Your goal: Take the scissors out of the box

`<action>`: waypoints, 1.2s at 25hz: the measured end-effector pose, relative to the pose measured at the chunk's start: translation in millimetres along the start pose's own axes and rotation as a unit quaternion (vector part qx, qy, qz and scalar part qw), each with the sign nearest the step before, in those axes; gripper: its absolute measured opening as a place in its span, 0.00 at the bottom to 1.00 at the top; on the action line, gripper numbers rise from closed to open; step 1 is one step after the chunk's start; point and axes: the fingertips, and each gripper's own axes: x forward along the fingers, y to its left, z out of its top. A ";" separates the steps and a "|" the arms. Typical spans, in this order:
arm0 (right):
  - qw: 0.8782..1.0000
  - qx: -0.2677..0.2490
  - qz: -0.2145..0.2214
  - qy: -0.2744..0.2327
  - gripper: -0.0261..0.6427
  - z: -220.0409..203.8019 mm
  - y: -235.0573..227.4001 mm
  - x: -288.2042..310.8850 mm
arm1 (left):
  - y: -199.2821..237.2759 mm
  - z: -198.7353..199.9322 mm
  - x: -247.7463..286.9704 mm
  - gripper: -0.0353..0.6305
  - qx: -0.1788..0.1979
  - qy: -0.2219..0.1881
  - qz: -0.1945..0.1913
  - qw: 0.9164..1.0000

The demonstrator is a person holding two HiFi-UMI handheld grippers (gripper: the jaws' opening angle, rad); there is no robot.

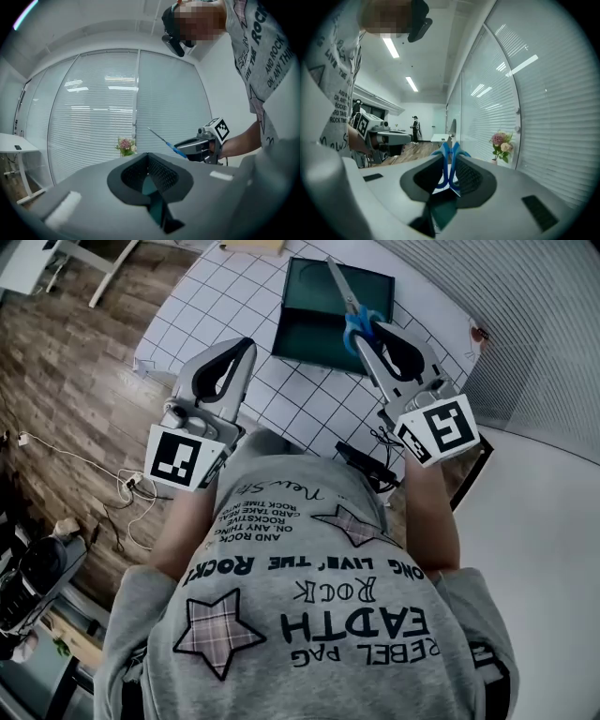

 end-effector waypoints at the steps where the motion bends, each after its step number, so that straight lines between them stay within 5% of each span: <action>1: 1.000 0.001 -0.006 -0.008 0.18 6.2 -1.6 -3.9 | 1.2 0.8 -0.3 0.06 0.001 0.002 0.001 1.000; 30: 0.974 -0.002 -0.160 -0.160 0.18 115.5 -27.1 -114.8 | 20.6 53.8 12.7 0.06 0.044 -0.070 -0.007 0.997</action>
